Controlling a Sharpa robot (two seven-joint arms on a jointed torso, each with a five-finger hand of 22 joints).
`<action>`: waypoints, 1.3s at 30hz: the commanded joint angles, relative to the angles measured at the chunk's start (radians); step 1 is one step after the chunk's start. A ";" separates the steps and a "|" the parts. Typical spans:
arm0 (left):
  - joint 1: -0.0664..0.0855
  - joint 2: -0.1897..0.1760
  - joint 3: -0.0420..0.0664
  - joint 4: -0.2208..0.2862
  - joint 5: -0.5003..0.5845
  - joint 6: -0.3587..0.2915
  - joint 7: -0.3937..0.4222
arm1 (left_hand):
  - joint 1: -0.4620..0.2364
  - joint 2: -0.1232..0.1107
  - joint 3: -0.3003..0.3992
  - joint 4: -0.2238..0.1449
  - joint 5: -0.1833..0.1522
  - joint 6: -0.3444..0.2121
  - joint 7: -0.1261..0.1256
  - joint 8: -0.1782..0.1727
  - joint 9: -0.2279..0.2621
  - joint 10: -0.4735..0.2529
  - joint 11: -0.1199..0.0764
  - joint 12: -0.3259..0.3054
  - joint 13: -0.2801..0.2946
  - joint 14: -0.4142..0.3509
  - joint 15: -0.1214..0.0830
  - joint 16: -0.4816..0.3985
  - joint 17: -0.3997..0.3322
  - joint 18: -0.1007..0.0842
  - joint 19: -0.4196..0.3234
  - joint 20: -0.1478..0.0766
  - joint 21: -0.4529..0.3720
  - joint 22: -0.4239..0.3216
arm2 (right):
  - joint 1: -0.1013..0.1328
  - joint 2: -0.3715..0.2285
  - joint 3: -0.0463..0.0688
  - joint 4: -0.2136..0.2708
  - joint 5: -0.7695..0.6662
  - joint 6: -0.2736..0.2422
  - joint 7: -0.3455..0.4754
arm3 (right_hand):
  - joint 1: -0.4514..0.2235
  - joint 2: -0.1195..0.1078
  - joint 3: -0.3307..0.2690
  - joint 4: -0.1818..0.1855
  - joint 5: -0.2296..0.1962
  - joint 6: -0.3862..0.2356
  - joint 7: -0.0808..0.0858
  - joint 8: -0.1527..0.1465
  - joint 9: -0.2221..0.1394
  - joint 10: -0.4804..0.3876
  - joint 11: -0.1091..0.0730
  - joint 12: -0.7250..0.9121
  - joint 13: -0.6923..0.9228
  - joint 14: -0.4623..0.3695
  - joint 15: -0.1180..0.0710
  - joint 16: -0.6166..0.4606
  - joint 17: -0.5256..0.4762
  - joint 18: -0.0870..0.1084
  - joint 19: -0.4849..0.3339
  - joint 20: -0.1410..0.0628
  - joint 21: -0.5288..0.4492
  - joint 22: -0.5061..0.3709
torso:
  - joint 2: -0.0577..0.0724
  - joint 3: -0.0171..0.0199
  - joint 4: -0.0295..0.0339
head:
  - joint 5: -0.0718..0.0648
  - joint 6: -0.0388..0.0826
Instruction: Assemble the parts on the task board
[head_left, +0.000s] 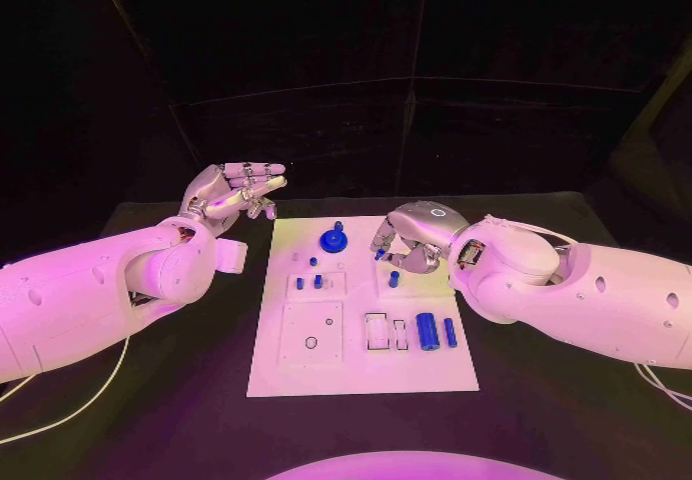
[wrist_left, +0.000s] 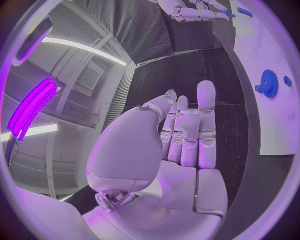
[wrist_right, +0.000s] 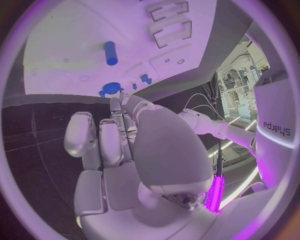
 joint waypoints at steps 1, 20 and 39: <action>0.002 0.005 0.001 0.000 0.003 0.009 0.013 | 0.000 0.007 -0.001 -0.004 -0.003 0.006 0.000 0.004 -0.001 -0.007 0.003 0.005 0.002 -0.007 0.000 -0.003 -0.001 0.012 -0.006 0.002 -0.003 -0.001 | 0.002 0.023 0.001 -0.002 -0.002 -0.012 0.012 | -0.009 0.001 0.007 0.000 0.004 0.005 0.003 0.001 0.001 0.002 0.009 -0.006 -0.001 0.041 -0.006 0.004 -0.002 -0.016 0.006 0.000 0.004 0.000 | 0.001 -0.0004 -0.0011 | 0.017 -0.003; 0.003 0.052 0.001 -0.029 0.003 0.006 0.015 | 0.000 0.007 -0.001 -0.006 -0.003 0.005 0.001 0.005 -0.001 -0.009 0.004 0.007 0.002 -0.008 0.001 -0.004 -0.003 0.012 -0.005 0.002 -0.002 0.000 | -0.081 0.163 -0.007 -0.062 -0.004 0.048 0.039 | -0.013 0.003 0.012 -0.001 0.004 0.004 0.003 0.001 0.000 0.001 0.009 -0.007 -0.001 0.040 -0.006 0.003 -0.005 -0.016 0.003 0.000 0.002 -0.003 | 0.001 0.0000 0.0013 | 0.084 -0.032; 0.003 0.063 0.001 -0.035 0.003 0.008 0.013 | -0.001 0.007 -0.001 -0.006 -0.003 0.005 0.001 0.005 -0.001 -0.010 0.004 0.008 0.003 -0.009 0.001 -0.004 -0.005 0.012 -0.005 0.002 -0.003 0.000 | -0.107 0.197 -0.025 -0.083 -0.016 0.087 0.040 | -0.018 0.004 0.016 -0.003 0.006 0.002 0.005 -0.001 0.000 -0.001 0.010 -0.009 -0.001 0.039 -0.005 0.002 -0.007 -0.015 0.001 0.000 0.000 -0.005 | 0.002 0.0012 -0.0010 | 0.104 -0.046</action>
